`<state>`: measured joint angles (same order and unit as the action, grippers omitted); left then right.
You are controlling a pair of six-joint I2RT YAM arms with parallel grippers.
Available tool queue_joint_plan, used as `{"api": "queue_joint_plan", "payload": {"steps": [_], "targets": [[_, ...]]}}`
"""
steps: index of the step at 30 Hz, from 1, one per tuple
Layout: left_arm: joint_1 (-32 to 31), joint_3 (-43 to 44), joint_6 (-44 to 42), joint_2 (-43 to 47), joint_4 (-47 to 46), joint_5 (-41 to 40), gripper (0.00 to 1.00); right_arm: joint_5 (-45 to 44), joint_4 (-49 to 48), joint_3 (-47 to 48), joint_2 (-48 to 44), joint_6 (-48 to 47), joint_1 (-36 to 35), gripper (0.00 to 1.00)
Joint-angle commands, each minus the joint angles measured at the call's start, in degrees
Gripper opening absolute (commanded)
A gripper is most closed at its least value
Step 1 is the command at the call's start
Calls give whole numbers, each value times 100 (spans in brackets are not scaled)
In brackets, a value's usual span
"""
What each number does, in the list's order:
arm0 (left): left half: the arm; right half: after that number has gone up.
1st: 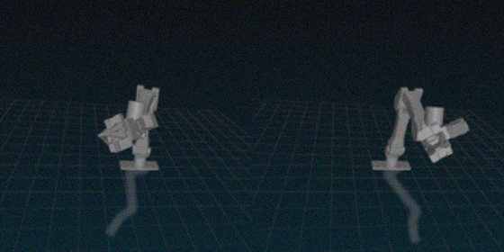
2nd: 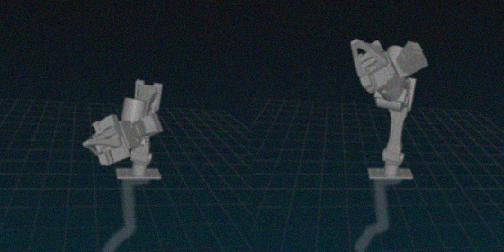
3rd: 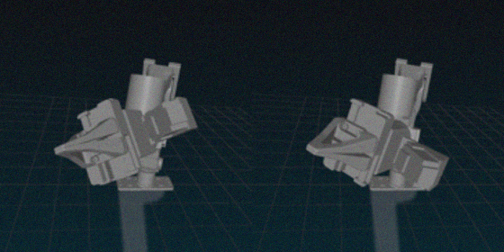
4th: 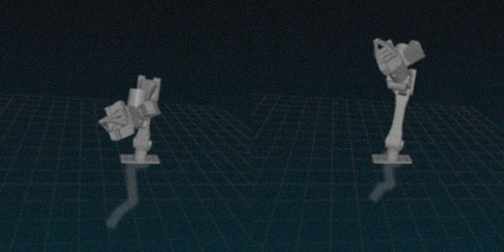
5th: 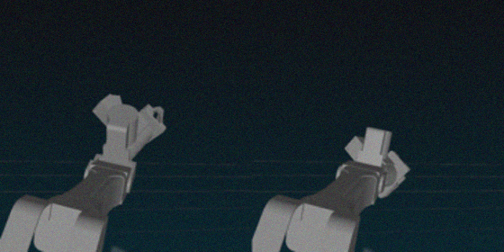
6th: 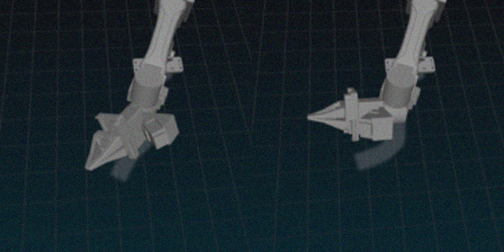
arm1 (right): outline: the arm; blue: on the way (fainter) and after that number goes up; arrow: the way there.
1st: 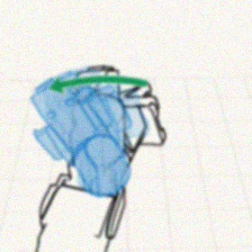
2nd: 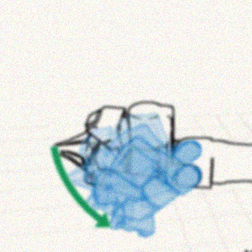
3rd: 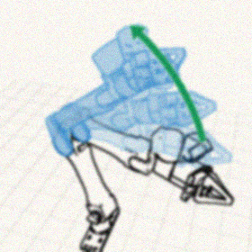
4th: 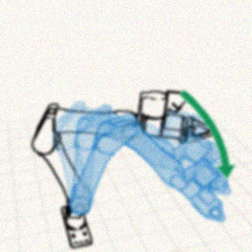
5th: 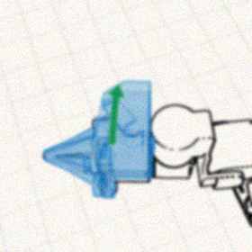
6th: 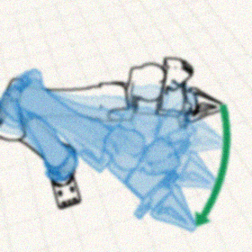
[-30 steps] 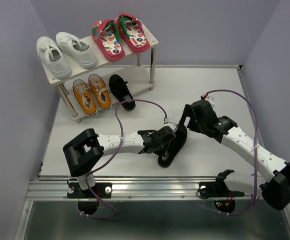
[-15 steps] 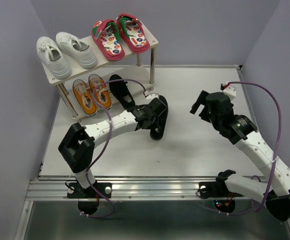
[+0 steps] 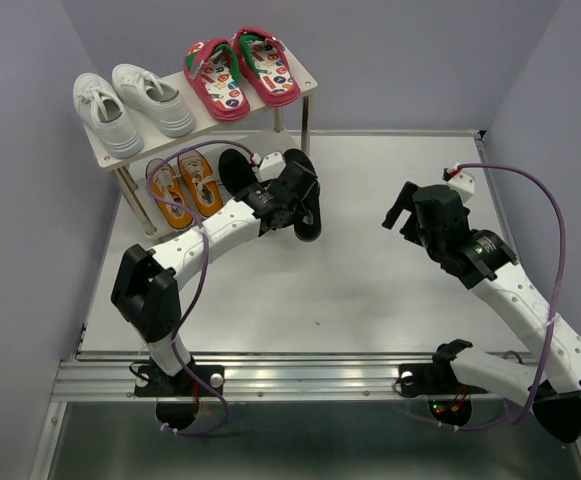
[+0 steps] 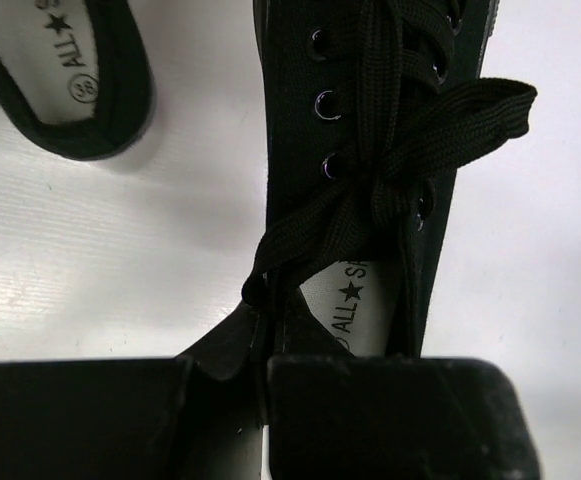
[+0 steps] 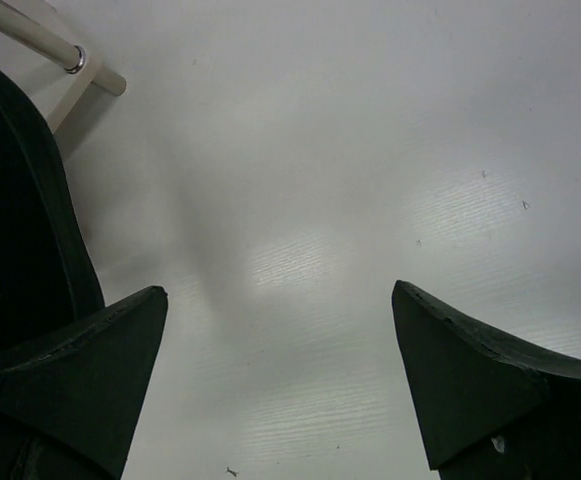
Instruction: Place and organize the shoes onto the shoe shelf
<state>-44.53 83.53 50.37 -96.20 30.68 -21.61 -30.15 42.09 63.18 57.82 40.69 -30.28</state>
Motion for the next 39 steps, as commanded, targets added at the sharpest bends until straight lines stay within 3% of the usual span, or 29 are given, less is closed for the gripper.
{"api": "queue_joint_plan", "payload": {"steps": [1,8,15,21,39], "targets": [[190,401,728,181,-282,-572,0,-228,63,195,-61,-34,40,100],[436,498,1150,-83,-589,-959,0,-193,116,169,-87,-52,40,100],[665,963,922,-522,-747,-1293,0,-184,151,151,-96,-61,40,100],[884,779,843,-680,-1204,-1478,0,-105,186,28,-130,-61,40,100],[1421,981,228,-1436,-1801,-1091,0,-149,335,-25,-271,-26,40,100]]}}
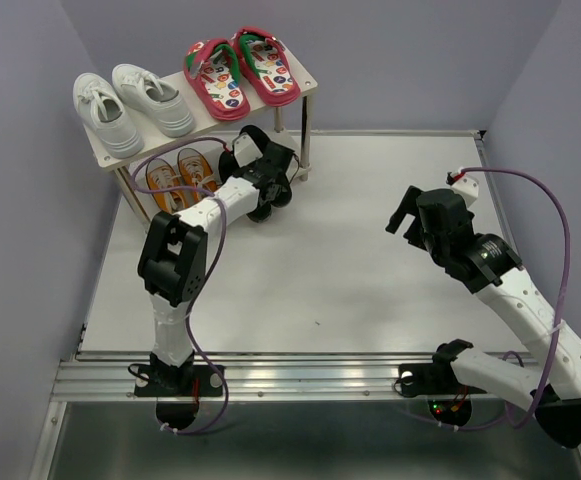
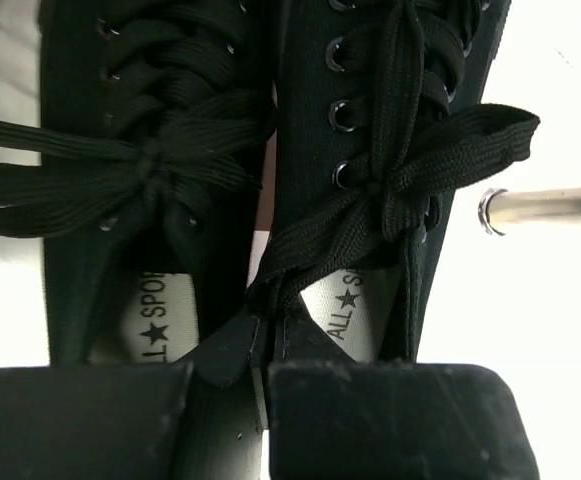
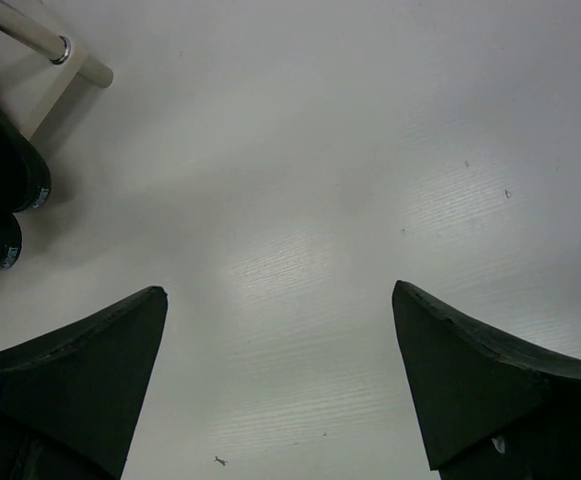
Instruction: Place and organize the shoes onto the shoe shelf
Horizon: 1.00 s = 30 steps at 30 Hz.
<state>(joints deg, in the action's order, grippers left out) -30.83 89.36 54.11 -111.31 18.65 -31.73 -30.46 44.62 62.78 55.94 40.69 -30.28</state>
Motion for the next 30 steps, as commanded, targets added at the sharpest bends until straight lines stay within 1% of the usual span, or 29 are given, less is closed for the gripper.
{"api": "queue_joint_plan", "payload": {"steps": [1,9,12,16,19,22,23,24,25,26,27,28,30], "targets": [[59,441,-155,22,-609,-71,0,-127,91,15,-92,-17,40,100],[95,749,-331,-172,-626,-27,0,-119,152,94,-75,-26,40,100],[165,1056,-190,-356,-372,26,0,-83,152,111,-13,-17,40,100],[235,1434,-199,-655,-266,70,0,-66,152,102,-31,-8,40,100],[341,1610,-67,-804,-204,271,0,-66,152,67,-75,-8,40,100],[341,1935,-268,-1024,-204,430,0,57,143,67,-48,36,40,100],[341,1988,-330,-1059,-187,430,2,92,135,50,-48,71,40,100],[341,2041,-392,-1095,-126,439,10,110,126,41,-57,80,40,100],[349,2128,-453,-1130,-64,422,15,145,108,6,-66,97,40,100],[358,2147,-445,-1139,23,439,29,163,100,-3,-57,106,40,100],[367,2138,-445,-1130,24,474,38,172,91,-20,-66,115,40,100],[367,2068,-454,-1095,7,579,42,172,73,-38,-66,106,40,100],[367,1989,-550,-1034,-124,702,63,224,21,-38,-57,89,40,100]]}}
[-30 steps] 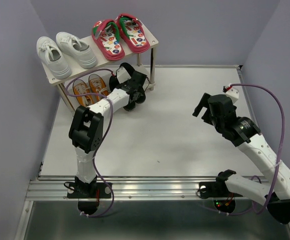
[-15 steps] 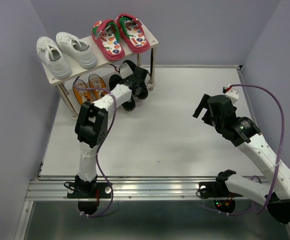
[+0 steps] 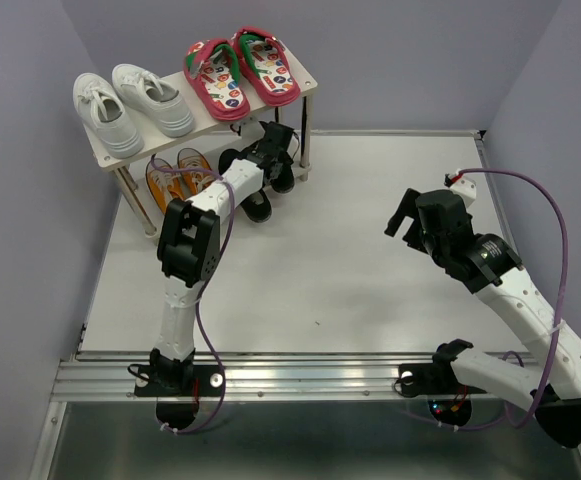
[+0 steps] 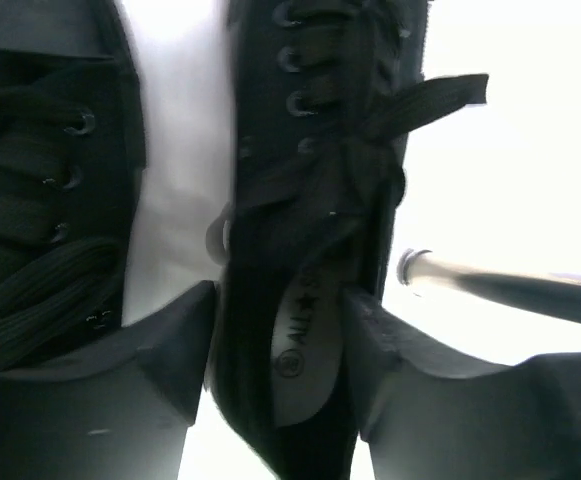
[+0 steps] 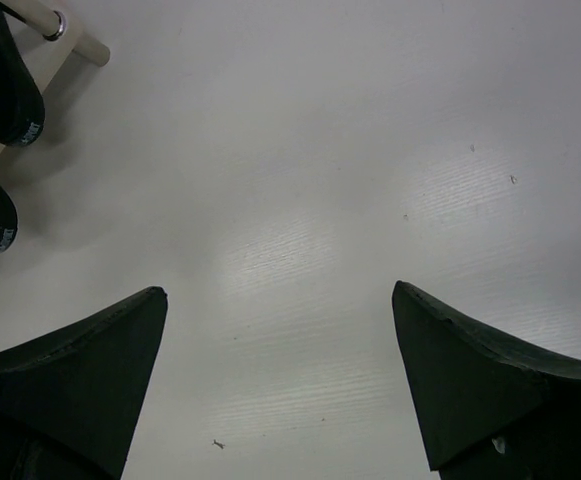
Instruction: Place and organize the shoes onto the shoe shelf
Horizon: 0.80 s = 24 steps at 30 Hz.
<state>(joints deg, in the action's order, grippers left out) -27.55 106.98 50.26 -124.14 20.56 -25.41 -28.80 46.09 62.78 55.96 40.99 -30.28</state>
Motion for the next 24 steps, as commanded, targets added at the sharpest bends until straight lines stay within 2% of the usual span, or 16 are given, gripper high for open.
{"api": "queue_joint_plan", "payload": {"steps": [1,3,7,13,24], "targets": [[39,183,-227,302,-368,149,66,76,-144,-38,-59,49,40,100],[13,156,-411,346,-360,282,70,120,-179,-38,-33,40,40,100],[-92,148,-640,539,-228,326,71,146,-205,-73,-15,32,40,100],[-303,-431,-912,1162,-175,370,71,251,-310,-144,2,49,40,100],[-1076,-985,-1168,1884,361,-131,72,366,-390,-223,-7,67,40,100]]}}
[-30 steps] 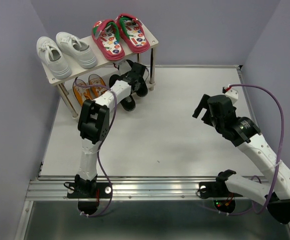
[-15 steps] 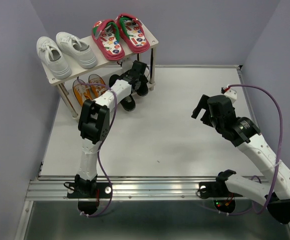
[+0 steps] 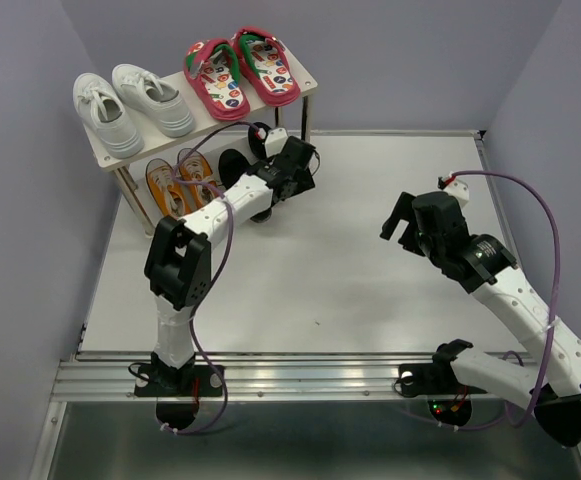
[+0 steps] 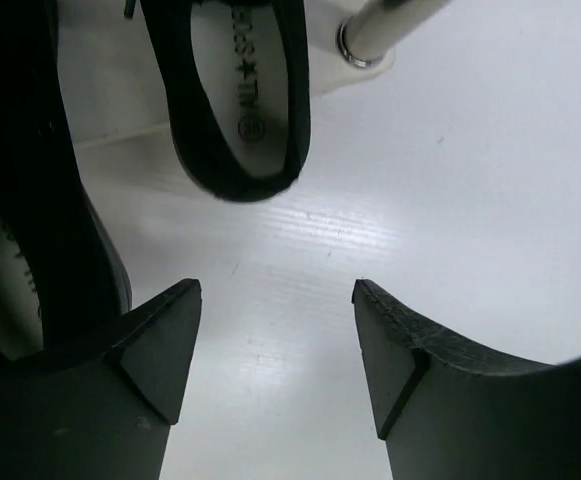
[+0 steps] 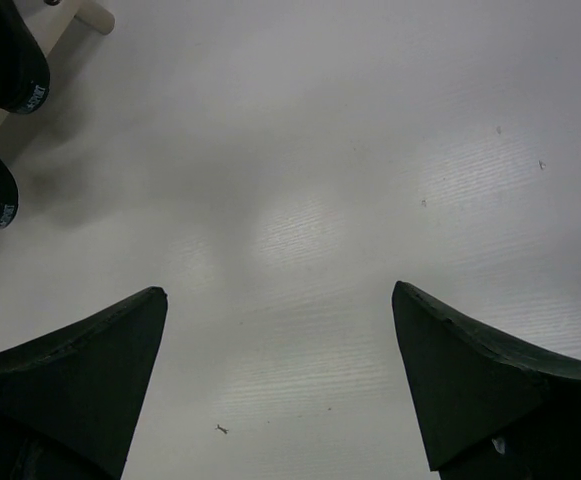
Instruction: Place and organize the shoes onto the shoe shelf
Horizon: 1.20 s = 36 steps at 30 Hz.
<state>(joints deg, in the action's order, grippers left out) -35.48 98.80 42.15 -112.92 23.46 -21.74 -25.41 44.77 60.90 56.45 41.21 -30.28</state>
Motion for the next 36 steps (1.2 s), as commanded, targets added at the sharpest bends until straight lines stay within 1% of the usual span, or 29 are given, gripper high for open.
{"api": "queue_joint_plan", "payload": {"steps": [1,3,4,5,6,7,13,14,18,24,29,30,34,35,36], "targets": [[-336,-238,-348,833,114,-559,74,27,-267,-35,-55,45,40,100],[-529,-327,-226,974,316,-989,77,27,-259,-52,-63,36,40,100],[-582,-309,-51,991,647,-1156,77,45,-267,-61,-55,45,40,100],[-626,-292,-6,1044,781,-1453,77,62,-276,-61,-46,36,40,100],[-705,-300,47,1079,957,-1587,77,88,-285,-79,-29,36,40,100],[-723,-344,108,1149,1002,-1736,77,97,-302,-87,-28,36,40,100],[-758,-564,127,1413,1029,-2062,76,115,-329,-96,-11,19,40,100],[-741,-573,109,1396,1046,-2228,76,115,-338,-88,-11,10,40,100],[-556,-371,30,1098,1275,-2221,76,150,-355,-105,7,18,40,100],[-345,-371,-225,728,976,-1975,73,159,-347,-131,-20,19,40,100],[-187,-520,-146,509,835,-1993,65,159,-347,-123,7,19,40,100],[-161,-520,-120,473,827,-2001,62,168,-347,-123,16,19,40,100],[-47,-450,-190,280,818,-2001,53,177,-347,-88,42,18,40,100],[-29,-424,-225,262,826,-2010,46,177,-347,-79,51,19,40,100],[-29,-415,-242,253,827,-2036,40,177,-347,-87,42,19,40,100]]}}
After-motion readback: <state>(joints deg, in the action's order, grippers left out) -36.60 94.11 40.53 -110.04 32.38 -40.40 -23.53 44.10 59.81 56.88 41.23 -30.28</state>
